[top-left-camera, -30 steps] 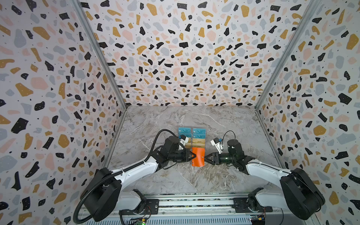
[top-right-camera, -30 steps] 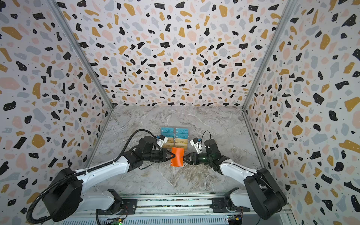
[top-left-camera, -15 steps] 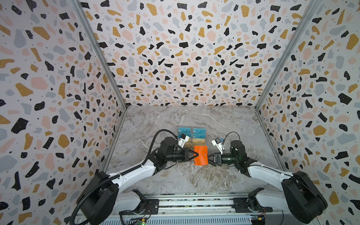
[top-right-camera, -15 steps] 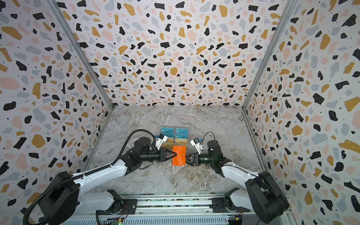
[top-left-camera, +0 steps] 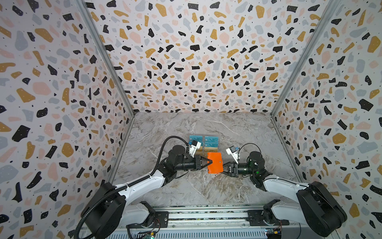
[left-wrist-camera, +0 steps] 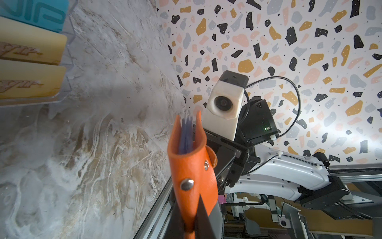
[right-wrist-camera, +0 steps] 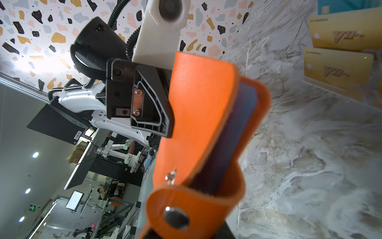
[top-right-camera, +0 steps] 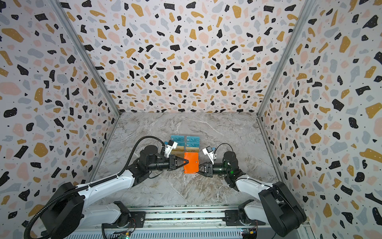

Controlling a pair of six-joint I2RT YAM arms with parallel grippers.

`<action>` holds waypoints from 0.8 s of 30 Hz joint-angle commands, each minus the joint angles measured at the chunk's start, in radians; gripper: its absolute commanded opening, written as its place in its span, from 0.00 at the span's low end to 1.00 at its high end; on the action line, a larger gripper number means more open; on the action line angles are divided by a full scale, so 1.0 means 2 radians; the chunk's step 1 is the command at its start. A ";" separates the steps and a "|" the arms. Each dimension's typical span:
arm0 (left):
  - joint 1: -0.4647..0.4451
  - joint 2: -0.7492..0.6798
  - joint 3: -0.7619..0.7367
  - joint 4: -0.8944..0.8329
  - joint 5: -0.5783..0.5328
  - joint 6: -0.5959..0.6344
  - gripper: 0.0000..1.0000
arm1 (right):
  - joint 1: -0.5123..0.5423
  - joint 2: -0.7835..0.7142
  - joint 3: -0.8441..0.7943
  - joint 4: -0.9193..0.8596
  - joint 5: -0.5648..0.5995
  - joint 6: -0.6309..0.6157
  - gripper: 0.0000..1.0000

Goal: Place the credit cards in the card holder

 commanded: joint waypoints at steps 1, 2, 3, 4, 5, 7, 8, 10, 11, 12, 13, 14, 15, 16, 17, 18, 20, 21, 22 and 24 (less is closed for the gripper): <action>0.008 -0.006 0.018 -0.013 0.000 0.013 0.17 | -0.001 0.004 0.000 0.041 -0.013 0.010 0.19; 0.011 -0.007 0.027 -0.034 -0.010 0.017 0.24 | -0.001 0.005 -0.001 0.043 -0.013 0.009 0.18; 0.017 -0.007 0.040 -0.069 -0.026 0.025 0.31 | -0.002 0.006 -0.001 0.044 -0.012 0.007 0.17; 0.022 -0.007 0.050 -0.092 -0.039 0.027 0.37 | -0.003 0.007 -0.002 0.046 -0.009 0.007 0.17; 0.027 -0.007 0.059 -0.114 -0.044 0.027 0.39 | -0.003 0.006 -0.003 0.049 -0.006 0.005 0.16; 0.032 -0.009 0.083 -0.149 -0.057 0.030 0.45 | -0.004 0.007 -0.004 0.048 0.004 -0.002 0.15; 0.033 -0.010 0.097 -0.166 -0.065 0.033 0.47 | -0.005 0.007 -0.002 0.044 0.008 -0.006 0.15; 0.033 -0.009 0.135 -0.222 -0.092 0.052 0.50 | -0.006 0.008 -0.002 0.047 0.017 -0.009 0.13; 0.033 -0.007 0.152 -0.247 -0.105 0.060 0.51 | -0.006 0.008 -0.002 0.050 0.022 -0.009 0.13; 0.033 -0.003 0.172 -0.279 -0.123 0.068 0.52 | -0.006 0.009 0.000 0.049 0.027 -0.012 0.13; 0.031 0.002 0.194 -0.316 -0.149 0.082 0.52 | -0.006 0.008 0.003 0.041 0.033 -0.018 0.13; 0.027 0.007 0.214 -0.349 -0.173 0.095 0.53 | -0.006 0.008 0.008 0.031 0.040 -0.025 0.11; 0.019 0.014 0.237 -0.384 -0.203 0.104 0.53 | -0.006 0.009 0.009 0.028 0.046 -0.030 0.11; 0.007 0.021 0.260 -0.415 -0.239 0.112 0.54 | -0.006 0.010 0.010 0.030 0.050 -0.032 0.11; -0.007 0.029 0.281 -0.445 -0.273 0.116 0.54 | -0.006 0.014 0.011 0.033 0.054 -0.033 0.10; -0.026 0.039 0.306 -0.472 -0.311 0.118 0.54 | -0.006 0.018 0.012 0.036 0.060 -0.030 0.09; -0.063 0.057 0.346 -0.517 -0.377 0.114 0.54 | -0.006 0.029 0.009 0.060 0.070 -0.018 0.08; -0.084 0.070 0.368 -0.540 -0.409 0.110 0.54 | -0.007 0.034 0.006 0.069 0.080 -0.011 0.06; -0.104 0.083 0.389 -0.558 -0.438 0.108 0.55 | -0.006 0.039 0.004 0.075 0.090 -0.005 0.05; -0.134 0.110 0.423 -0.587 -0.478 0.107 0.57 | -0.006 0.045 -0.001 0.092 0.109 0.007 0.05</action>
